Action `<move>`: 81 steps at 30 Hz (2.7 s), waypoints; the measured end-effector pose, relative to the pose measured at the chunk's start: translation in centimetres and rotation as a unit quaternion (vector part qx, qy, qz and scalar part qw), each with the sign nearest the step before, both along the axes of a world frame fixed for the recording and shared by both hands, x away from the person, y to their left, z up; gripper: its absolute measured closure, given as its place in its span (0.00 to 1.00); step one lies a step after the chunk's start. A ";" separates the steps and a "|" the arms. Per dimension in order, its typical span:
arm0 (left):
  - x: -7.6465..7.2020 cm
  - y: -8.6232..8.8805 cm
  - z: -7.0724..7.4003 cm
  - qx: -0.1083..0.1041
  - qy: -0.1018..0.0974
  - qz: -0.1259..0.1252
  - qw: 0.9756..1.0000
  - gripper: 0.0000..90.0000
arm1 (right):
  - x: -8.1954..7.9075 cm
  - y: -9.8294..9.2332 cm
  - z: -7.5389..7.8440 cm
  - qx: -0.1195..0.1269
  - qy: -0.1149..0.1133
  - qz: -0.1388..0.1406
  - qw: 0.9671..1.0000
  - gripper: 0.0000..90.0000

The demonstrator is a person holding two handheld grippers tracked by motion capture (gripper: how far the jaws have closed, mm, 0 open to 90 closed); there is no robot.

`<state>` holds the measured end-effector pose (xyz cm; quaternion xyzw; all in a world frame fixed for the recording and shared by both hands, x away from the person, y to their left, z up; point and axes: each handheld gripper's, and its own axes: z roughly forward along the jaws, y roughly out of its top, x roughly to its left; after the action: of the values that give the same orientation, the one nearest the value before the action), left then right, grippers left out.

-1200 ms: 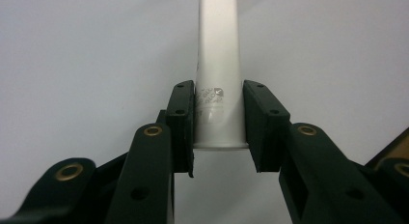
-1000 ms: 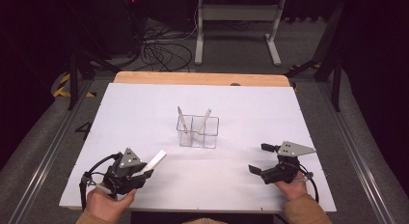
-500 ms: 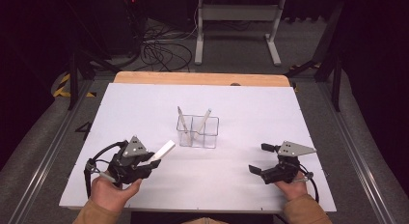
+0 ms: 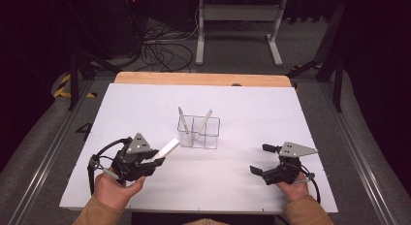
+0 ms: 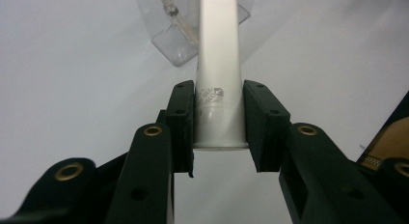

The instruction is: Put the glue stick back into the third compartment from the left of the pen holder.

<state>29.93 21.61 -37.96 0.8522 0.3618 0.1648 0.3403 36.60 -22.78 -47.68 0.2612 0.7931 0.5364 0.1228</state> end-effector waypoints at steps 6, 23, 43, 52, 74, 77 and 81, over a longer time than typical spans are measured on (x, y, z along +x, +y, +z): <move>0.1 -0.2 0.2 0.003 0.002 -0.008 1.000 0.74 | 0.0 0.0 0.0 -0.002 -0.002 0.001 1.000 0.01; 1.5 -1.7 2.0 -0.005 0.004 -0.037 0.999 0.74 | 0.0 0.0 0.0 -0.001 -0.001 0.001 1.000 0.01; 4.3 -4.7 3.5 0.002 0.016 -0.066 0.998 0.74 | 0.0 0.0 0.0 -0.001 -0.001 0.003 1.000 0.01; 5.3 -6.1 4.1 0.005 0.017 -0.073 0.997 0.74 | 0.0 0.0 0.0 -0.001 -0.001 0.003 1.000 0.01; 7.0 -8.6 4.4 0.014 0.027 -0.085 0.996 0.74 | 0.0 -0.1 0.0 0.000 0.000 0.004 1.000 0.01; 7.4 -8.5 4.4 0.020 0.034 -0.083 0.996 0.74 | 0.0 0.0 0.0 0.000 0.001 0.004 1.000 0.01; 7.7 -8.5 4.3 0.027 0.038 -0.079 0.996 0.74 | 0.0 0.0 0.0 0.000 0.000 0.003 1.000 0.01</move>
<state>37.66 13.12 -33.66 0.8926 0.3012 0.1151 0.3150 36.63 -22.81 -47.69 0.2586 0.7939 0.5369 0.1208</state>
